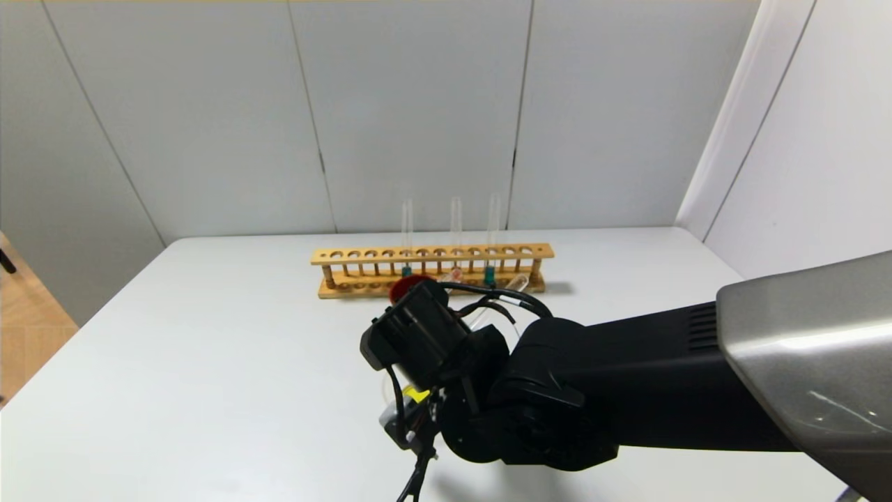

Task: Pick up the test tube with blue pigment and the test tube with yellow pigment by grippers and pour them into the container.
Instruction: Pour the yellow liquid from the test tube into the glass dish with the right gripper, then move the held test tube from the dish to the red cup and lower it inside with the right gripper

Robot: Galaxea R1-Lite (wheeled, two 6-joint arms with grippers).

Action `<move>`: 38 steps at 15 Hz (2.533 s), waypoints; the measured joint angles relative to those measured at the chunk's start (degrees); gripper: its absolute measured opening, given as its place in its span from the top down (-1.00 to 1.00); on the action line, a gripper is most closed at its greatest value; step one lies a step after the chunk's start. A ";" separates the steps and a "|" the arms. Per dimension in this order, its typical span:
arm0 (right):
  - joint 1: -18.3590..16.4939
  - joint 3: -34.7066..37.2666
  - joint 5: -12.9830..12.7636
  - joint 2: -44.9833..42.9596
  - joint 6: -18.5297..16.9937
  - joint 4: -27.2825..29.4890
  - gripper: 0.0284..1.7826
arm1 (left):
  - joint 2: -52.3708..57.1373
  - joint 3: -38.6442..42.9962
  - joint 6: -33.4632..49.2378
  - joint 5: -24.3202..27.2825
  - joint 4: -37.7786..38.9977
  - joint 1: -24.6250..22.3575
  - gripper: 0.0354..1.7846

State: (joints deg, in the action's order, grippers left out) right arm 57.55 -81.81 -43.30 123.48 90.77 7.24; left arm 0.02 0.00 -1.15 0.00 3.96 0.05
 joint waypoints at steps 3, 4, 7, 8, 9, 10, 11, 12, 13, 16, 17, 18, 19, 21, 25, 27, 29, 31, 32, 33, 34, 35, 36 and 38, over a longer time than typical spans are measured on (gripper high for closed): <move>0.00 0.30 -0.05 0.01 0.00 0.00 0.72 | 0.00 0.00 0.02 0.00 -0.02 0.02 -0.91; -0.02 0.30 -0.27 0.06 0.02 0.00 0.72 | 0.00 0.00 0.02 0.00 0.00 0.05 -0.91; -0.13 0.20 -1.10 0.20 0.18 -0.05 0.72 | 0.00 0.00 0.02 0.02 0.00 0.05 -0.91; -0.17 0.15 -1.12 0.20 0.18 -0.02 0.72 | 0.00 0.00 0.02 0.00 -0.02 0.05 -0.91; -0.13 0.15 -1.10 0.22 0.21 0.00 0.72 | 0.00 0.00 0.02 0.00 -0.02 0.05 -0.91; -0.11 0.15 -1.10 0.22 0.21 -0.11 0.72 | 0.00 0.00 0.02 0.00 0.00 0.00 -0.91; -0.09 0.12 -1.07 0.22 0.18 -0.49 0.72 | 0.00 0.00 0.00 0.00 0.00 0.02 -0.91; -0.09 -0.02 -1.01 0.22 -0.11 -0.80 0.72 | 0.00 0.00 0.00 0.00 -0.02 0.02 -0.91; -0.09 -0.11 -0.88 0.15 -0.26 -1.46 0.72 | 0.00 0.00 0.02 0.00 0.00 0.05 -0.91; -0.37 0.17 -0.35 0.04 -0.72 -6.69 0.72 | 0.00 0.00 0.02 0.00 0.02 0.05 -0.91; -0.52 0.54 0.04 -0.07 -1.35 -8.03 0.72 | 0.00 0.00 0.02 0.00 0.02 0.05 -0.91; -0.59 0.98 0.52 -0.16 -2.68 -8.78 0.72 | 0.00 0.00 0.02 0.00 0.02 0.05 -0.91; -0.56 1.46 0.85 -0.27 -4.56 -9.19 0.72 | 0.00 0.00 0.02 0.00 0.00 0.05 -0.91; -0.50 2.02 1.19 -0.79 -9.41 -9.25 0.72 | 0.00 0.00 0.02 0.00 0.00 0.05 -0.91; -0.24 2.35 4.22 -1.82 -21.81 -9.44 0.72 | 0.00 0.00 0.00 0.00 0.02 0.02 -0.91; -0.13 2.24 5.62 -2.36 -29.64 -9.44 0.72 | 0.00 0.00 0.02 0.00 0.00 0.05 -0.91; -0.11 2.33 6.12 -2.84 -37.22 -9.47 0.72 | 0.00 0.00 0.02 0.00 -0.02 0.05 -0.91; -0.20 2.33 7.73 -3.24 -44.32 -9.87 0.72 | 0.00 0.00 0.02 0.00 -0.02 0.05 -0.91; -0.37 2.27 8.50 -3.46 -48.08 -10.40 0.72 | 0.00 0.00 0.02 0.00 -0.02 0.05 -0.91; -0.56 2.23 8.80 -3.77 -51.36 -11.25 0.72 | 0.00 0.00 0.02 0.00 -0.02 0.00 -0.91; -0.83 2.23 8.91 -4.07 -54.48 -12.19 0.72 | 0.00 0.00 0.02 0.00 -0.02 0.02 -0.91; -1.38 2.21 8.96 -4.44 -57.48 -13.28 0.72 | 0.00 0.00 0.00 0.02 0.00 0.02 -0.91; -1.96 2.23 8.96 -4.77 -59.86 -14.35 0.72 | 0.00 0.00 0.00 0.00 0.00 0.05 -0.91; -2.93 2.62 8.96 -5.53 -64.15 -15.90 0.72 | 0.00 0.00 0.00 0.00 0.00 0.05 -0.91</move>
State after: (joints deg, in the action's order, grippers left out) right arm 54.63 -79.19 -34.34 117.94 26.62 -8.66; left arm 0.02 0.00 -1.15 0.00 3.96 0.10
